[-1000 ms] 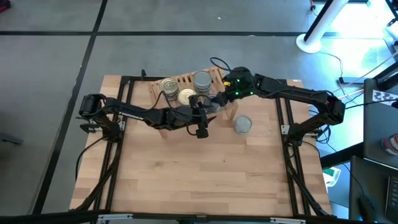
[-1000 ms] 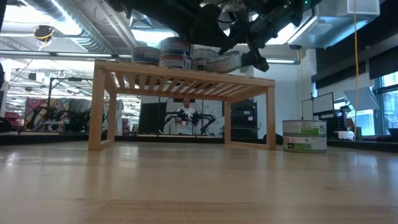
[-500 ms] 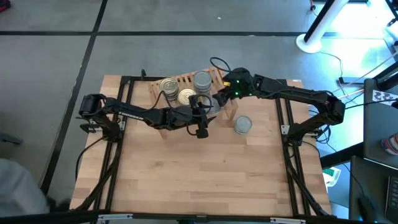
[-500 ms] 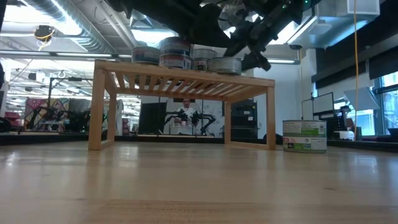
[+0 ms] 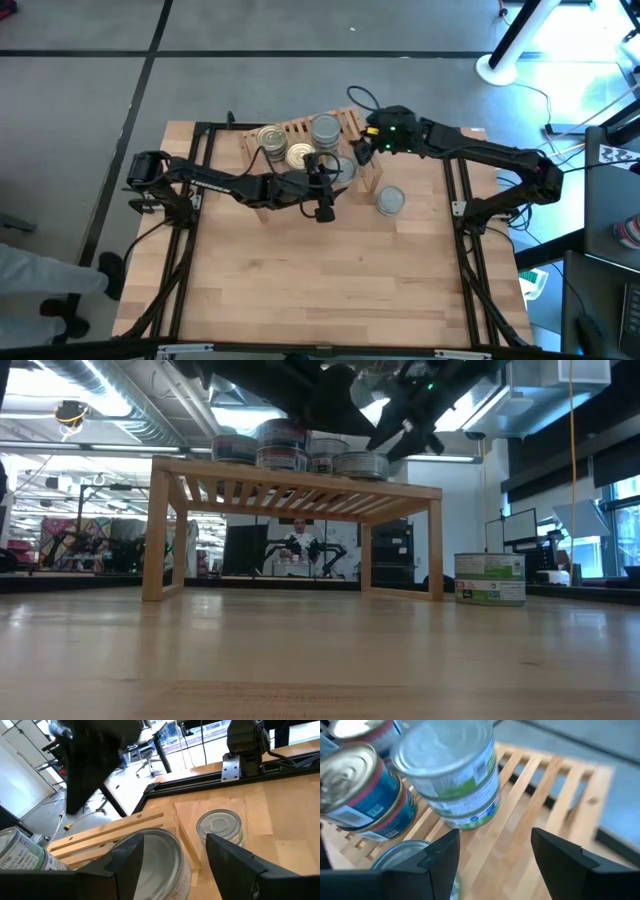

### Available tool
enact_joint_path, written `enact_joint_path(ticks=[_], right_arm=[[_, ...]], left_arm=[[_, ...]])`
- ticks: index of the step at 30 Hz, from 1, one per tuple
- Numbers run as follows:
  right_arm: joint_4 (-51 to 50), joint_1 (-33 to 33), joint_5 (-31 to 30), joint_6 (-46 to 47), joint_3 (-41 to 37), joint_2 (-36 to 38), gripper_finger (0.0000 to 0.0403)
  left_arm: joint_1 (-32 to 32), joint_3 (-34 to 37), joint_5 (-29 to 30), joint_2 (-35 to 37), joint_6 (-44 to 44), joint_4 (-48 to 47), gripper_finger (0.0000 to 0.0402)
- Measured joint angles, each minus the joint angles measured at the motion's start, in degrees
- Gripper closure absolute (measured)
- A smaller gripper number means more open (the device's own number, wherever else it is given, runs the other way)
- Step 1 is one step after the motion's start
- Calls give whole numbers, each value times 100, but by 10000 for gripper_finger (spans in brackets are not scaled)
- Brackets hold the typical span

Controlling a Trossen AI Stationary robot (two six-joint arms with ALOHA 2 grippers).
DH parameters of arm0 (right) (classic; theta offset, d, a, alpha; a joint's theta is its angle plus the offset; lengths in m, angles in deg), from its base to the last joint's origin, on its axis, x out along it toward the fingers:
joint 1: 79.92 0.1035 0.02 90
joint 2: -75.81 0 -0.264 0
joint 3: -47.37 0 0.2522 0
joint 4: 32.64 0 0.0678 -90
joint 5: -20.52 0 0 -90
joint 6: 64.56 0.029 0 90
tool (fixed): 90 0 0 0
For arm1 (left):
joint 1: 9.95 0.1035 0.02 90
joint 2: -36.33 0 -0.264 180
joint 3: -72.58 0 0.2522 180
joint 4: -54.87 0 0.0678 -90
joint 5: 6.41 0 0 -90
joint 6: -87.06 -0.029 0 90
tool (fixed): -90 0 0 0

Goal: Stack canned seafood by type on shelf
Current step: Put the green tuna can on the shelf aligned with the other green tuna can

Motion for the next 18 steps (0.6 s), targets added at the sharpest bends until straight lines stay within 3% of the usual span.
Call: enact_joint_path(ticks=[9, 18], right_arm=[[-356, 85, 43, -451, 0, 1030, 159], [-1286, 1312, 15, -755, 0, 1155, 159]], left_arm=[[-242, 2, 1, 531, 9, -5, 190], [-779, 0, 9, 1187, -192, -195, 190]])
